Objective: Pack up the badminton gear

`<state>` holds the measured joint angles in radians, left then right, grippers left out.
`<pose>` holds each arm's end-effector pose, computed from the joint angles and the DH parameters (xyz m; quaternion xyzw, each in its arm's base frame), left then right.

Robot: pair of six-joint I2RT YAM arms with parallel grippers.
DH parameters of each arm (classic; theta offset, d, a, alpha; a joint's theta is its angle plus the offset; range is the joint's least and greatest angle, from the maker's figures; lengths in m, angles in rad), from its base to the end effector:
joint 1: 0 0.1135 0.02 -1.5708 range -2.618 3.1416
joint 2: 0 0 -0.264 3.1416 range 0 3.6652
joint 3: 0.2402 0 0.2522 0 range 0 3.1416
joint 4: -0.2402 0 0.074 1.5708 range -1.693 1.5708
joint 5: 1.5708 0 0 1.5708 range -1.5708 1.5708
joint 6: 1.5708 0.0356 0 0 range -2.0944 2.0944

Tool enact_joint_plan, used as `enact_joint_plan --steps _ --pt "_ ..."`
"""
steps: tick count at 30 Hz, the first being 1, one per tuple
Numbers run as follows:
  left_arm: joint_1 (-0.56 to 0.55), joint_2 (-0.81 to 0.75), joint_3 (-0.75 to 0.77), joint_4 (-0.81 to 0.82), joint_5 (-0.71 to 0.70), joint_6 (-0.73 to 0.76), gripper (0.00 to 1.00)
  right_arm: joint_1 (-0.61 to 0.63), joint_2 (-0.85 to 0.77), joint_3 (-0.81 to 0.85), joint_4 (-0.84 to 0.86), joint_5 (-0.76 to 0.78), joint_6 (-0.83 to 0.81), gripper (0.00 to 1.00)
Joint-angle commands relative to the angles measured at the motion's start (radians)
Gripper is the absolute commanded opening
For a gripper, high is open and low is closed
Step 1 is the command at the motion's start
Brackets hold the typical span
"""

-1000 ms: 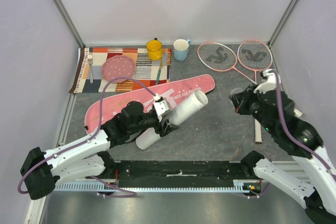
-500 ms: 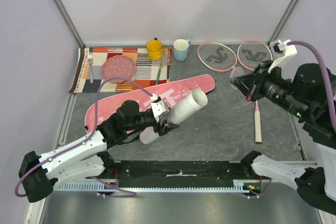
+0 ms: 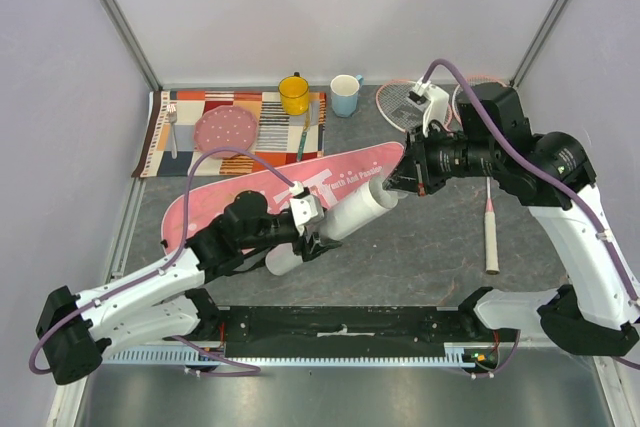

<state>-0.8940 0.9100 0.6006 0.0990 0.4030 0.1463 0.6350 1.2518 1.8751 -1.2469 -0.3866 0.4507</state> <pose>0.1231 -0.1755 0.2822 0.4878 0.5984 -0.3699 0.5168 0.1433 0.1223 0.4934 -0.1676 0.8616 0.3776 0.2949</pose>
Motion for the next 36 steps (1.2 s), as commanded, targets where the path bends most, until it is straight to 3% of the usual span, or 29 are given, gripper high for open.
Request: enact_joint_plan --steps 1,8,17,36 --pt "-0.002 0.003 0.028 0.034 0.017 0.058 0.46 0.002 -0.003 0.032 -0.049 -0.075 -0.03 0.0" --pt "0.0 0.0 0.024 0.038 0.025 0.059 0.46 0.002 -0.043 -0.091 0.03 -0.166 0.016 0.0" --pt "-0.002 0.004 0.024 0.034 0.019 0.073 0.46 0.002 -0.042 -0.085 0.099 -0.205 0.057 0.0" --pt "-0.006 -0.037 0.005 0.054 0.019 0.073 0.45 0.002 -0.086 -0.197 0.196 -0.152 0.109 0.0"
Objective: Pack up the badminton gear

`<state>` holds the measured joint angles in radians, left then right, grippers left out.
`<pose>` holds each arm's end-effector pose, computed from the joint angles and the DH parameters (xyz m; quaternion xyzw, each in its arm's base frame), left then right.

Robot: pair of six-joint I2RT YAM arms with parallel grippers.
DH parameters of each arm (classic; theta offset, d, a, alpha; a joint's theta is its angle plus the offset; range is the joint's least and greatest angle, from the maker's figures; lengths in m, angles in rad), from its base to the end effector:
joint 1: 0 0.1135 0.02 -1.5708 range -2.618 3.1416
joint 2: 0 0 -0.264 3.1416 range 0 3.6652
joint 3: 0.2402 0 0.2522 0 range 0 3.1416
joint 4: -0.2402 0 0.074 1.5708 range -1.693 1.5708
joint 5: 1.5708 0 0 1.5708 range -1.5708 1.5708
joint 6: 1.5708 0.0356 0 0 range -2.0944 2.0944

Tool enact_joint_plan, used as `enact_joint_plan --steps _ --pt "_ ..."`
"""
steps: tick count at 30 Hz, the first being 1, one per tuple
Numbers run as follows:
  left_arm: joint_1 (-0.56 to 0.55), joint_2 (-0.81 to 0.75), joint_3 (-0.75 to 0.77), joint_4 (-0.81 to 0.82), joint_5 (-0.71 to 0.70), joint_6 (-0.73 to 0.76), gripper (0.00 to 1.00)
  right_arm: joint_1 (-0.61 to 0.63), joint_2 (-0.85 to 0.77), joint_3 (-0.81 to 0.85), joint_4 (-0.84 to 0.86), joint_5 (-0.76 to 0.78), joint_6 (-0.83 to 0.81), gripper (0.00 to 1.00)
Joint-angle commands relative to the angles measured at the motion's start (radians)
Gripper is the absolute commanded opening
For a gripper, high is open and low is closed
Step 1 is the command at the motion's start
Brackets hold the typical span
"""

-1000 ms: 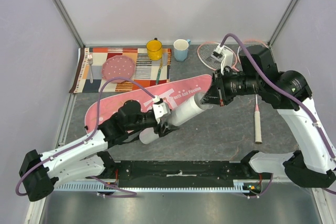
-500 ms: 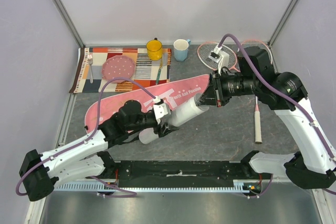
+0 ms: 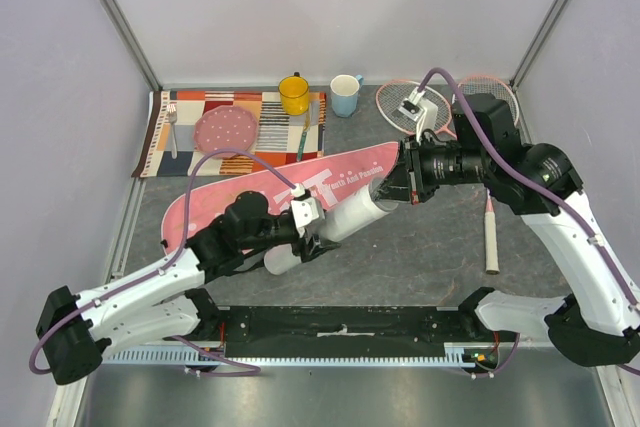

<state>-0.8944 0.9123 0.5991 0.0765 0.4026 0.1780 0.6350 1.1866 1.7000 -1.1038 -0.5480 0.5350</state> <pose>0.1229 -0.1754 0.2789 0.4996 0.5986 -0.3596 0.5126 0.1433 0.1286 0.4727 -0.1697 0.8419 0.4493 0.2461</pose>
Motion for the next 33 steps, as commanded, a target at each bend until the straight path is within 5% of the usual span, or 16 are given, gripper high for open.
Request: enact_joint_plan --steps 1,14,33 --pt "-0.008 -0.044 0.005 0.078 0.016 0.04 0.45 0.003 -0.028 -0.025 0.058 0.008 0.034 0.0" --pt "-0.009 -0.073 -0.018 0.105 0.007 0.043 0.45 0.0 -0.07 -0.1 0.173 -0.099 0.14 0.0" --pt "-0.02 -0.096 -0.022 0.1 -0.022 0.071 0.45 -0.014 -0.019 -0.115 0.088 -0.112 0.111 0.0"
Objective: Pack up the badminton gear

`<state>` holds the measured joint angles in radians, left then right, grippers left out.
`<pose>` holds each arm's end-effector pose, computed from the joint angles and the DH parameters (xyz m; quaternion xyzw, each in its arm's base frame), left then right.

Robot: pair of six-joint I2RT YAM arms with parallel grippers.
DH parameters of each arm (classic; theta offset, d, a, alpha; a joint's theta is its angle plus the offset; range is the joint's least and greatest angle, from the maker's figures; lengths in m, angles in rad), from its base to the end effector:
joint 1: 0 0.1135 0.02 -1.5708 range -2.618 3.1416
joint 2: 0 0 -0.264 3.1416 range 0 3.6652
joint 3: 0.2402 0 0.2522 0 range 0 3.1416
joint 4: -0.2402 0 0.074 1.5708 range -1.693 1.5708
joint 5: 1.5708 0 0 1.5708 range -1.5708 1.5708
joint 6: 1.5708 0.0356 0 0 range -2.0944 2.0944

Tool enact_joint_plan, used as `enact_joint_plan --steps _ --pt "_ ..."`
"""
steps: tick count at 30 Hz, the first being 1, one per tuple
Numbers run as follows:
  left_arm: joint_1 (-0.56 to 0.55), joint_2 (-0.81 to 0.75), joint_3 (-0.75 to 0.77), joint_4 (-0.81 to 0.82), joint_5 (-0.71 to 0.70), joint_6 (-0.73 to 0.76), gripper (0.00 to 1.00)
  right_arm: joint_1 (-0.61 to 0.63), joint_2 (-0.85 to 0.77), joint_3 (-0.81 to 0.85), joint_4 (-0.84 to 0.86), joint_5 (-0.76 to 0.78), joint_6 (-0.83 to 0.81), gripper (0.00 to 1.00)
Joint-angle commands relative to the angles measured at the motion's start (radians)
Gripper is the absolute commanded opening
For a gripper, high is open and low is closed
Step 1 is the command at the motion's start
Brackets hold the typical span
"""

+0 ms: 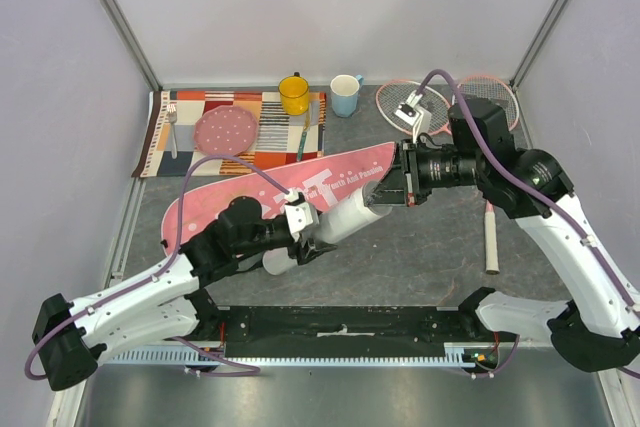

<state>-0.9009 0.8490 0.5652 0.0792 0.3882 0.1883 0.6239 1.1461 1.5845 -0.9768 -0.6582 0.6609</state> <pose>0.1150 -0.1669 0.2789 0.4984 0.5879 -0.3562 0.5283 0.1458 0.1317 0.4600 -0.1443 0.8258 0.5049 0.2056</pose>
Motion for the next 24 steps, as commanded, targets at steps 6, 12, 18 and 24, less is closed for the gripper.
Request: enact_joint_plan --steps 6,12,18,24 --pt "-0.015 -0.041 0.01 0.096 -0.028 0.074 0.44 -0.007 0.056 0.02 -0.086 -0.067 -0.026 0.0" --pt "-0.02 -0.045 0.012 0.091 -0.029 0.077 0.44 -0.009 0.096 0.067 -0.118 -0.101 -0.052 0.05" --pt "-0.023 -0.039 0.013 0.087 -0.037 0.074 0.43 -0.009 0.081 0.134 -0.111 0.008 -0.063 0.32" --pt "-0.024 -0.047 0.01 0.087 -0.052 0.073 0.43 -0.012 0.049 0.152 -0.068 0.078 -0.043 0.42"
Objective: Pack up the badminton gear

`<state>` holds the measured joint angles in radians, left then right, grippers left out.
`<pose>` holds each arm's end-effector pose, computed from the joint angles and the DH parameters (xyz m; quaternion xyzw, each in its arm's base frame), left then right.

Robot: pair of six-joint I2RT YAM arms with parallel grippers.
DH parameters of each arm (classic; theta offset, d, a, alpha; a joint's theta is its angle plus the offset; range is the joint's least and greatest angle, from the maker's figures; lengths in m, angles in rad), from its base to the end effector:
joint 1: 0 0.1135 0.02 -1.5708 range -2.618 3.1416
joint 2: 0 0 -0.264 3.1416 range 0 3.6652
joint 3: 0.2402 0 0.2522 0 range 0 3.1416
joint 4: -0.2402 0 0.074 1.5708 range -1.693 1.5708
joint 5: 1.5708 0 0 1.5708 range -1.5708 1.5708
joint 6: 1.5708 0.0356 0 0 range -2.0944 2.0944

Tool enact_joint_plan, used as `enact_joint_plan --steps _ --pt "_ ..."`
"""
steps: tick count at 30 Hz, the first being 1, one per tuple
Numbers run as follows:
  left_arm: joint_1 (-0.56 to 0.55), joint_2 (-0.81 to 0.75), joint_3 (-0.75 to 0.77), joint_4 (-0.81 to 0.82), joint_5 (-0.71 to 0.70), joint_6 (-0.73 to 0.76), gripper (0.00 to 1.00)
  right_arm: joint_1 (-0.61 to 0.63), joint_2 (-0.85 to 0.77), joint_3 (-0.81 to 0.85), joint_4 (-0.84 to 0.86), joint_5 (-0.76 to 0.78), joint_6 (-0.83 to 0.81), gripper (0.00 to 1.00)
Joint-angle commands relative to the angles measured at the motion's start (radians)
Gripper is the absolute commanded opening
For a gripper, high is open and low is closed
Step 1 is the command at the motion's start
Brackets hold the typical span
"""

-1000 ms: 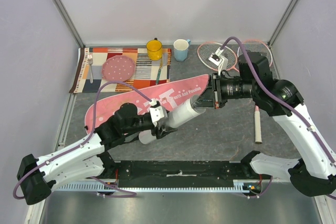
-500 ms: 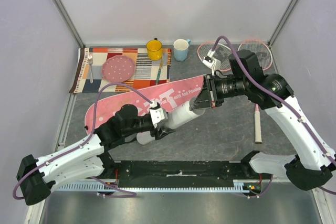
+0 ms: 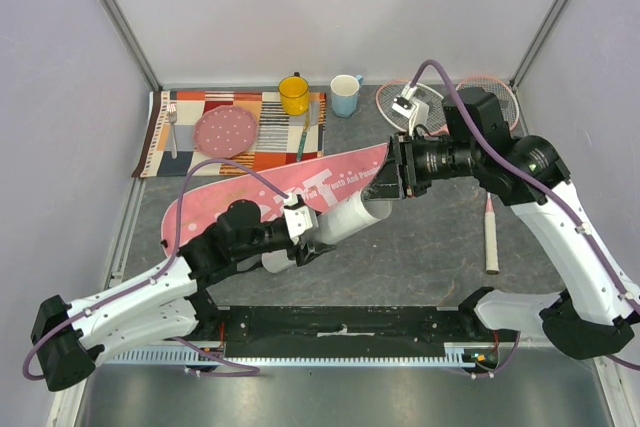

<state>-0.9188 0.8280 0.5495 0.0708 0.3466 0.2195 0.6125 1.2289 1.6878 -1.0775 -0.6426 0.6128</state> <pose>0.1109 -0.1652 0.2761 0.5038 0.5858 -0.3384 0.5371 0.1580 0.1371 0.4651 -0.1446 0.8433 0.4797 0.1944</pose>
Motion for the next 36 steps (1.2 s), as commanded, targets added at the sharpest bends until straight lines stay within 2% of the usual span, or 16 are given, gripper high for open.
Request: enact_joint_plan --steps 1,2,10,21,25,28,31,36 --pt "-0.008 -0.024 0.027 0.095 -0.009 0.043 0.43 0.0 -0.037 0.053 0.036 0.072 0.007 0.43" --pt "-0.006 -0.021 0.027 0.093 -0.011 0.041 0.43 -0.002 -0.042 0.062 0.036 0.077 0.007 0.46" --pt "-0.006 -0.01 0.033 0.092 -0.005 0.038 0.43 -0.003 -0.051 0.03 0.068 0.064 0.024 0.46" --pt "-0.006 -0.009 0.035 0.092 -0.004 0.034 0.43 0.001 -0.091 -0.174 0.186 0.005 0.065 0.46" --pt "-0.006 -0.007 0.033 0.092 -0.008 0.032 0.43 0.0 -0.094 -0.065 0.165 0.038 0.05 0.5" --pt "-0.006 -0.007 0.033 0.092 -0.009 0.034 0.43 0.0 -0.097 0.002 0.113 0.125 0.025 0.53" --pt "-0.006 -0.009 0.035 0.087 -0.012 0.032 0.42 0.0 -0.109 0.001 0.087 0.185 0.011 0.56" --pt "-0.008 -0.012 0.036 0.087 -0.009 0.027 0.42 0.0 -0.121 -0.06 0.099 0.137 0.015 0.56"
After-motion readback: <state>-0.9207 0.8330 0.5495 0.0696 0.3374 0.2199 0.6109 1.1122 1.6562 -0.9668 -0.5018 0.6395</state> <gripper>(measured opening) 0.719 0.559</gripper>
